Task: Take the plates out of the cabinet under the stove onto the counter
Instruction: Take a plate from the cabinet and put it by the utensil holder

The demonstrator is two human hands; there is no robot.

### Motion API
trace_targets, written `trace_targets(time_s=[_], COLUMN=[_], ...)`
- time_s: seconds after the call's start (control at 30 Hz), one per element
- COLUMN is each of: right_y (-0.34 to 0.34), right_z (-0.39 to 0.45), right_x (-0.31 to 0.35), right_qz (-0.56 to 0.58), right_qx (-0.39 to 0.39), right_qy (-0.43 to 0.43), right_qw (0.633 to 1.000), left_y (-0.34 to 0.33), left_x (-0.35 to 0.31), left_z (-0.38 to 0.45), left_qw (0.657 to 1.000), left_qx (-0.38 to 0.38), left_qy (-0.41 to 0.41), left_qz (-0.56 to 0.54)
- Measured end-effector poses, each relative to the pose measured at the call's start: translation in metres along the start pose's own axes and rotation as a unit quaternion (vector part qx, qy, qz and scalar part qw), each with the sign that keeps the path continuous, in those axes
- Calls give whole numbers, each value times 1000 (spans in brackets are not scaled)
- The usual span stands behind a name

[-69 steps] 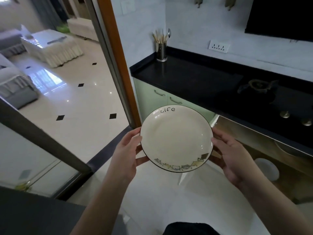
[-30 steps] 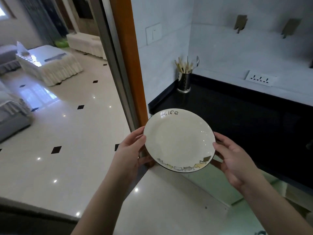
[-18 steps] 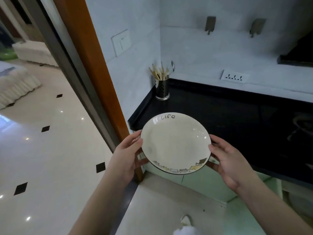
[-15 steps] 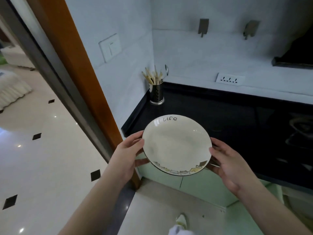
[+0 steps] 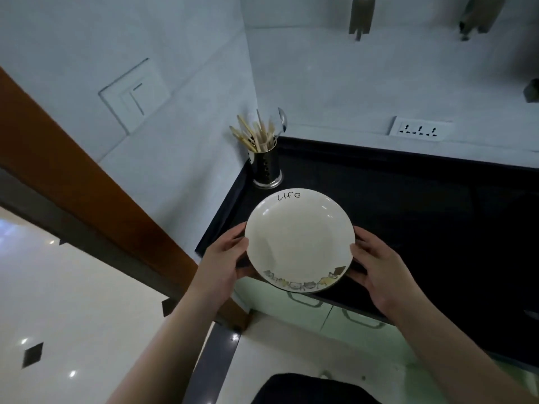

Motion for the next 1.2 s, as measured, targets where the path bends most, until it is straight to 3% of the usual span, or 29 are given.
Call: trace_targets(time_s=[0.2,0.8,1.2], right_y=[-12,-30,-33], right_z=[48,148,184], right_x=[-29,-94,-107], right_qz=[-20,-121,-134], right_qx=[-36,-148,-122], right_qy=[-42,-157,-169], right_qw=[998,969,969], left_y=[19,34,44], left_x=[8,59,72], left_z=[56,220,254], left_qw=[998,988,980], left_qx=[-48,-40,-71], left_qy=[32,100,101], left_qz=[14,113,154])
Point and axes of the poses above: each hand's wrist, its own z-axis towards the middle knuckle, its own y-axis out of the back of the hand, x = y × z, the point moved 8 cm from there along z, towards the middle knuckle, and after that the axes turned 3 degrees about z, right-handed, at the moved point
